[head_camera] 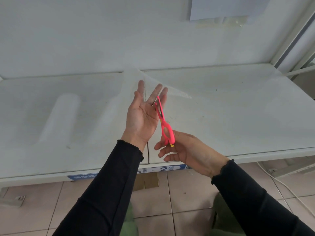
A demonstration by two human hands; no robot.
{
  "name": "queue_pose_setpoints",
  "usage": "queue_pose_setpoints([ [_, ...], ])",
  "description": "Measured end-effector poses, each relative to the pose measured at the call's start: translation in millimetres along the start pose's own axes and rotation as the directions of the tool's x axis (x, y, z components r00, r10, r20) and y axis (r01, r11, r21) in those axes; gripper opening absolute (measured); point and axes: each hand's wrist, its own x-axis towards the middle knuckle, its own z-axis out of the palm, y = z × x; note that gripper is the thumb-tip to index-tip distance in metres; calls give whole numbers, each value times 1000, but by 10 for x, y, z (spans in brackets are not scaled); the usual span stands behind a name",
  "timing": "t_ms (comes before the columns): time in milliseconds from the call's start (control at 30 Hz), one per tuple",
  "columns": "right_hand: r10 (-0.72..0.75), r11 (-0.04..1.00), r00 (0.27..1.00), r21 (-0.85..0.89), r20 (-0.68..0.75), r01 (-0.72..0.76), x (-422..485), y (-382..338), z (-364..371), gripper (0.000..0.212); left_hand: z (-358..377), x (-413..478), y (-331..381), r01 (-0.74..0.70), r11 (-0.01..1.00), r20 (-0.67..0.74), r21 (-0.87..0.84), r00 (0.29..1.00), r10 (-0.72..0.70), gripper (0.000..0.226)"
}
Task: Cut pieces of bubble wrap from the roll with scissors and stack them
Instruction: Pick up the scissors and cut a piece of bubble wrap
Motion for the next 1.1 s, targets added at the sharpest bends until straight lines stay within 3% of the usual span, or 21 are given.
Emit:
queue_pose_setpoints([
  [433, 42, 999, 999, 29, -25, -41, 103, -6, 17, 46, 41, -40, -154, 45, 995, -32, 87, 999, -42, 43],
  [567, -3, 998, 999, 56, -52, 5, 137, 15, 3, 25, 28, -42, -131, 17, 992, -56, 129, 998, -10, 43],
  [733, 23, 997, 999, 71, -42, -20, 143, 33, 9, 18, -13, -54, -118, 34, 994, -73, 105, 997, -27, 51],
  [800, 40, 997, 998, 73, -52, -36, 142, 43, 46, 21, -24, -47, -135, 33, 992, -68, 118, 997, -25, 47],
  [967, 42, 995, 999, 91, -13, -41, 143, 48, 77, 55, -10, -53, -131, 17, 988, -57, 156, 998, -8, 42],
  [1100, -43, 990, 998, 134, -37, 47, 143, 35, 74, 38, -3, -66, -155, 19, 987, -44, 163, 999, -12, 42],
])
